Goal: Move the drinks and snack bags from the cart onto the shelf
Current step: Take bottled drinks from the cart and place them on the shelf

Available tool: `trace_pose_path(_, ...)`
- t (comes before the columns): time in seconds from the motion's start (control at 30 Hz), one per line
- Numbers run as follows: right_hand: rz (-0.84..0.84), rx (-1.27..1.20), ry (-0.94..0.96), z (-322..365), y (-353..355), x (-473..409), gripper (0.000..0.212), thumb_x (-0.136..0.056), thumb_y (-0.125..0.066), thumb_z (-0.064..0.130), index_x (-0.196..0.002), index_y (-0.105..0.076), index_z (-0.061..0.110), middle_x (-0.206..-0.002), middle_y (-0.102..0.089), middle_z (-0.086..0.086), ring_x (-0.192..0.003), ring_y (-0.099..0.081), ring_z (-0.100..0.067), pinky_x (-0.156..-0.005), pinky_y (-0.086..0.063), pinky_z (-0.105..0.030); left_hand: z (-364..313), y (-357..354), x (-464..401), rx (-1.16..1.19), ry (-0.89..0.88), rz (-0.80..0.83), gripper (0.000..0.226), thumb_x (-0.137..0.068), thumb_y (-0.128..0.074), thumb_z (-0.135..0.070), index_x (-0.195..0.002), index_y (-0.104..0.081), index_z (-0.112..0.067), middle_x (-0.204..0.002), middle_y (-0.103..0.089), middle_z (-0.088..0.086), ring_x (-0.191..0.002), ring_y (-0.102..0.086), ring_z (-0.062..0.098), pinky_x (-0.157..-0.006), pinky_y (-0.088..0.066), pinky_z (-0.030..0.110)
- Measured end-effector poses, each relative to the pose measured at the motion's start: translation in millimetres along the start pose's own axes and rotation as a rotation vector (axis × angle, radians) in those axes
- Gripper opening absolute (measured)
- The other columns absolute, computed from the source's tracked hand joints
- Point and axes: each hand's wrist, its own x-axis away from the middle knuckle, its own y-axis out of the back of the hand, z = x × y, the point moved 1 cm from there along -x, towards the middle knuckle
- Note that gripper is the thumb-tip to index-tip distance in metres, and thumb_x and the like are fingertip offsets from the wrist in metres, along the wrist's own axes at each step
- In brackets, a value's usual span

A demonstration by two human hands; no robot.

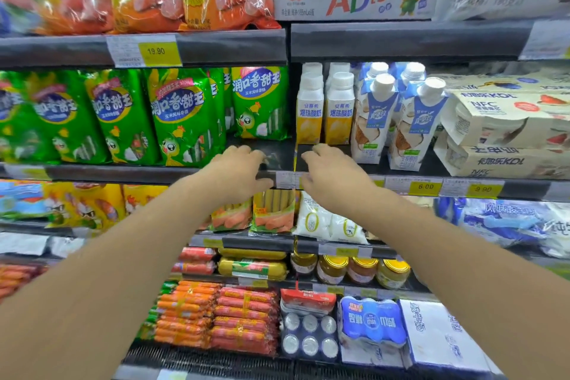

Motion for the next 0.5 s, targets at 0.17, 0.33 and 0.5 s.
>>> trace_pose_path(0.17, 0.004, 0.029, 0.045, 31, -2, 15, 0.039, -0.094, -0.048, 0.023, -0.130, -0.051, 0.007, -0.131, -0.048, -0.015, -0.120, -0.047, -0.036, -0.095, -0.044, -0.045, 26, -10, 39, 0.039, 0.049, -0.056, 0.067, -0.095, -0.050, -0.050, -0.150, -0.033, -0.017, -0.146, -0.043, 0.010, -0.133, -0.039, 0.032, -0.107, -0.038, 0.047)
trace_pose_path(0.33, -0.025, 0.047, 0.137, 107, -11, 27, 0.034, -0.094, -0.050, 0.025, -0.124, -0.054, 0.009, -0.126, -0.051, -0.014, -0.115, -0.051, -0.034, -0.090, -0.045, -0.044, 78, -21, 104, 0.056, 0.113, -0.078, 0.067, -0.096, -0.051, -0.049, -0.151, -0.032, -0.016, -0.151, -0.040, 0.010, -0.137, -0.037, 0.031, -0.110, -0.037, 0.046)
trace_pose_path(0.5, 0.053, 0.029, 0.263, 220, -39, 50, 0.032, -0.093, -0.050, 0.026, -0.121, -0.056, 0.010, -0.119, -0.053, -0.012, -0.112, -0.053, -0.034, -0.088, -0.049, -0.045, 174, -57, 211, 0.088, 0.257, -0.045, 0.067, -0.096, -0.052, -0.048, -0.151, -0.034, -0.015, -0.148, -0.043, 0.012, -0.132, -0.042, 0.033, -0.105, -0.041, 0.047)
